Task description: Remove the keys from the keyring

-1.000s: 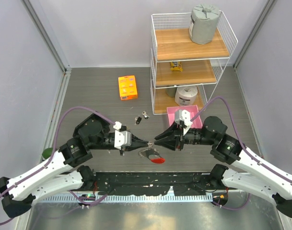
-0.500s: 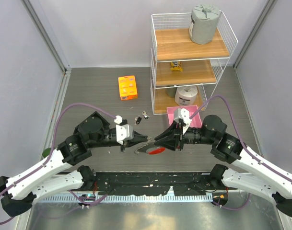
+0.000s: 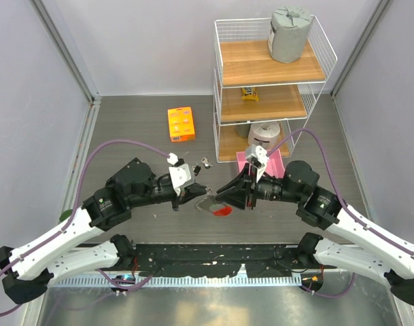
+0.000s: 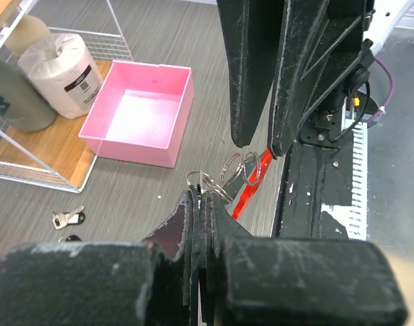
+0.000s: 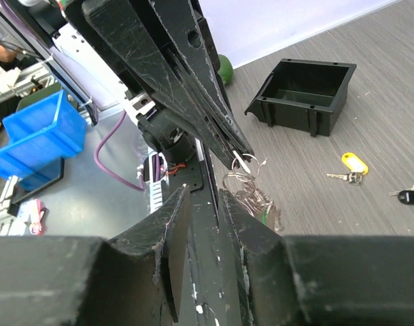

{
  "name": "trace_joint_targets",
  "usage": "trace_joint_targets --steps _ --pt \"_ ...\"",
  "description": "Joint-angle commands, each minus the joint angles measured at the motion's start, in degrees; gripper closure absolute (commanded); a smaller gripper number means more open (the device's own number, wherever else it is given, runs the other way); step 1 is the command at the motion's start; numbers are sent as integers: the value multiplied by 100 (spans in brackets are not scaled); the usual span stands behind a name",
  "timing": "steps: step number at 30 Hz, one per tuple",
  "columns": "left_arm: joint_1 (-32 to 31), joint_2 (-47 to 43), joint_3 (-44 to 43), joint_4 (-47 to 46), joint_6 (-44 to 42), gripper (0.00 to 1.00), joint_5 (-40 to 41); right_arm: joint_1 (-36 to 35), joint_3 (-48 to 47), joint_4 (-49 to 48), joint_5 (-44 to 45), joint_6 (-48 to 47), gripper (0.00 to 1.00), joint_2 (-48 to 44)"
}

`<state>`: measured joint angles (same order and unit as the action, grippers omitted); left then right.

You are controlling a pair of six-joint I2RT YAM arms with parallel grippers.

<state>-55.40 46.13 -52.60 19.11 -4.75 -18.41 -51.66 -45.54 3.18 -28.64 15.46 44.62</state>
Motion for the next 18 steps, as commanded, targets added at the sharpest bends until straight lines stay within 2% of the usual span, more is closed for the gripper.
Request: trace_joint_targets --steps 1,9,18 --pt "-6 -34 -260 -66 185 100 276 -55 -315 -537 131 553 71 152" --pt "-6 98 -409 198 264 100 470 -511 -359 -705 491 897 71 485" --pt "-6 45 -427 233 405 100 549 -652 -298 -731 886 1046 70 723"
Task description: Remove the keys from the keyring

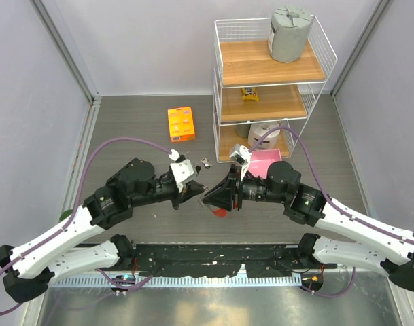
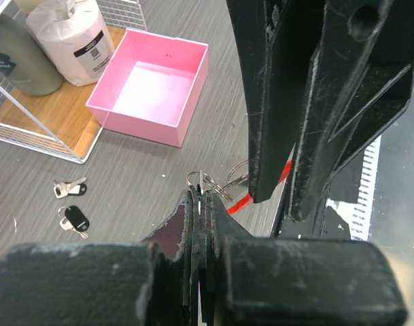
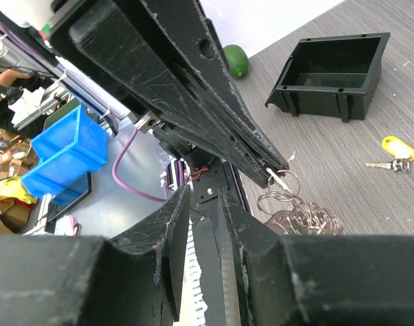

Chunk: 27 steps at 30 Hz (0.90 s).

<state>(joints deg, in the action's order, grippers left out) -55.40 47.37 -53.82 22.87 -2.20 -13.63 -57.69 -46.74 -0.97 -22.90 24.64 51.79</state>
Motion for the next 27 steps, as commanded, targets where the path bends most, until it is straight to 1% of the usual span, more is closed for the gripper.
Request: trace_joint_targets --steps 1,8,12,13,27 --pt "-6 -79 -322 -134 149 100 71 -41 -160 -307 347 120 70 24" --pt "2 -106 -357 -72 167 100 97 -49 -195 26 532 -12 67 68" --pt "-6 -106 -374 -55 167 100 97 -49 -204 53 523 -12 66 129" --pt "-6 -97 -375 -55 176 100 88 -49 -213 219 532 -30 66 138" --pt "-6 -132 -419 -2 185 100 1 -49 -265 457 778 -118 63 209"
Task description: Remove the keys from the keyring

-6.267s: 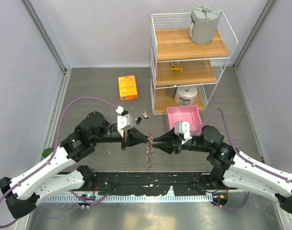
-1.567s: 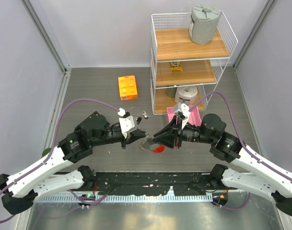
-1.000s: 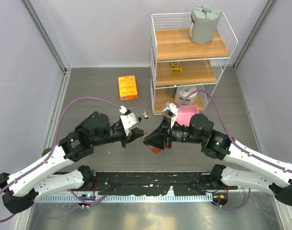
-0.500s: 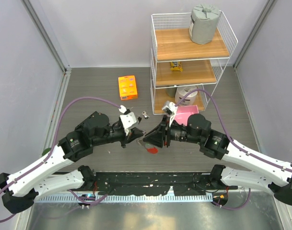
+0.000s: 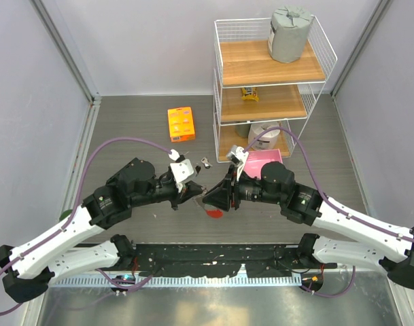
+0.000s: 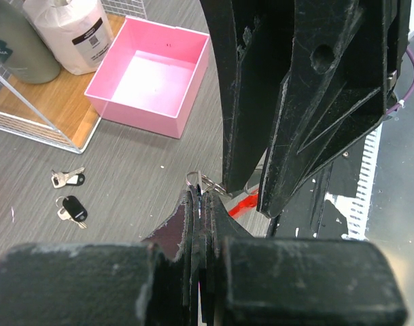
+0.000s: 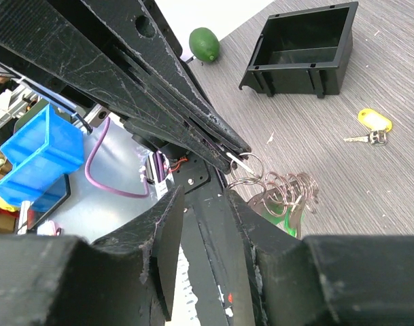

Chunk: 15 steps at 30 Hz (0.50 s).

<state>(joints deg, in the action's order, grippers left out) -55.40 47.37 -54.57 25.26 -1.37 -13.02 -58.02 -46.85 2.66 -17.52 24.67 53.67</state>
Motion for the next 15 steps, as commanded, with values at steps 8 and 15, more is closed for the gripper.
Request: trace_joint_targets --steps 8,15 --pt "-6 -150 -362 -249 101 100 -228 -16 -289 130 380 -278 62 73" --pt "-6 -158 -344 -293 277 100 -412 -16 -360 218 556 -533 66 109"
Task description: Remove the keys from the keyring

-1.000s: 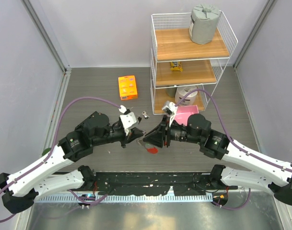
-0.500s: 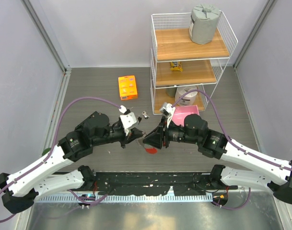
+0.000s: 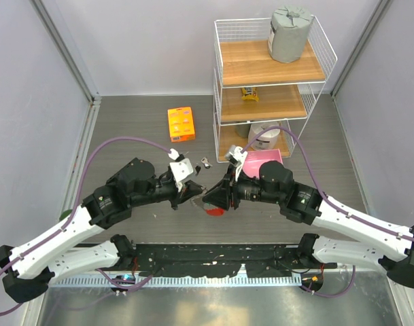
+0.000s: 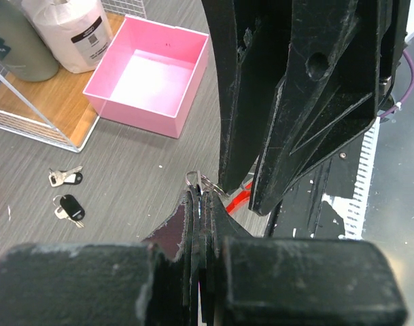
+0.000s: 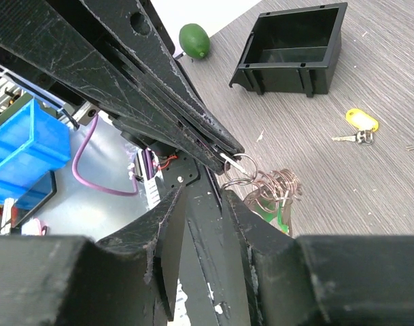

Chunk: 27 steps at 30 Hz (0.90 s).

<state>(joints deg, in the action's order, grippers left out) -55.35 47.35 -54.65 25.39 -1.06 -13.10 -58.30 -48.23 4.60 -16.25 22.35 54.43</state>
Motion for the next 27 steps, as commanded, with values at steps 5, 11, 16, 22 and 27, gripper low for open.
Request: trace_joint_targets --steps 5,11,16,22,27 --pt "-11 -148 -335 -341 290 100 -465 12 -301 181 561 -468 67 67" --pt "-11 -147 -300 -333 212 100 -518 21 -337 182 439 -749 66 -38" --pt "-11 -218 -221 -350 132 100 -483 21 -389 94 -62 -908 61 -337" --pt "-11 -191 -291 -350 124 100 -509 21 -662 515 -431 -969 65 -100" --pt "-11 -174 -336 -271 132 100 -492 21 -697 489 -484 -917 65 -56"
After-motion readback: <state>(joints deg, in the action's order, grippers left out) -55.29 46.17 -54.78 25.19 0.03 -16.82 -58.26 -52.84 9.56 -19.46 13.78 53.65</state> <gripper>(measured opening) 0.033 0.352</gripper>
